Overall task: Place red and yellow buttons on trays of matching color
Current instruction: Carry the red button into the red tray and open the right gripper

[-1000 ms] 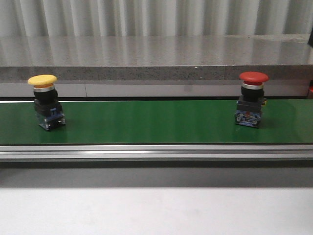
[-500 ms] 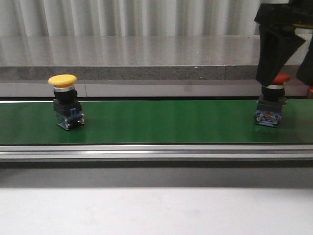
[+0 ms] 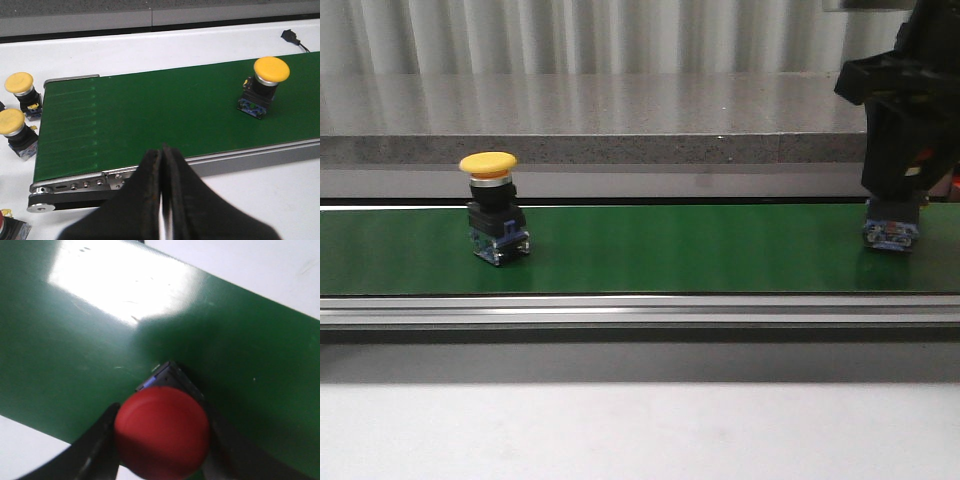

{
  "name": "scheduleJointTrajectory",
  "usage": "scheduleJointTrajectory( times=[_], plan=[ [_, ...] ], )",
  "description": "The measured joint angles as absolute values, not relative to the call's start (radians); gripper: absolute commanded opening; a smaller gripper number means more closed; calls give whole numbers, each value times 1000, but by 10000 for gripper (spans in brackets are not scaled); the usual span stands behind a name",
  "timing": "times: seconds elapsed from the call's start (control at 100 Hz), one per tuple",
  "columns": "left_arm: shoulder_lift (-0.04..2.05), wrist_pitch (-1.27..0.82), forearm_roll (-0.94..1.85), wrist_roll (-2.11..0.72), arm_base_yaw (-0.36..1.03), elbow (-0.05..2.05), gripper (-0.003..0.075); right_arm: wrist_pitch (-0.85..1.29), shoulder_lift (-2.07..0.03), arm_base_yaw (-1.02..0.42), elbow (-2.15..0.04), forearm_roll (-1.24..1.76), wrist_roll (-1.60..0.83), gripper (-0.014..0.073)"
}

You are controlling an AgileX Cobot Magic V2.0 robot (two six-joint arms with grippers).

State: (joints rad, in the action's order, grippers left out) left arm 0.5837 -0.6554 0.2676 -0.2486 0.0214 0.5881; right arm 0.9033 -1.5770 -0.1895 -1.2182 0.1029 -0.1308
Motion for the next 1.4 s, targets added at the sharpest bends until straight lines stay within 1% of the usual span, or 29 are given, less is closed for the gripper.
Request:
scheduleJointTrajectory(
  times=[0.13,0.26,0.48,0.72,0.97,1.4],
  plan=[
    [584,-655,268,-249,21,588,-20,905,-1552,-121,-1264,106,-68,173],
    [584,-655,268,-249,21,588,-20,907,-1545,-8,-1315,106,29,173],
    [584,-655,268,-249,21,588,-20,915,-1549,173,-1384,105,90,173],
    [584,-655,268,-249,21,588,-20,929,-1650,325,-1491,105,221,173],
    [584,-655,268,-249,21,588,-20,900,-1789,387,-1531,105,304,173],
    [584,-655,268,-249,21,588,-20,724,-1939,391,-1531,117,344,171]
  ],
)
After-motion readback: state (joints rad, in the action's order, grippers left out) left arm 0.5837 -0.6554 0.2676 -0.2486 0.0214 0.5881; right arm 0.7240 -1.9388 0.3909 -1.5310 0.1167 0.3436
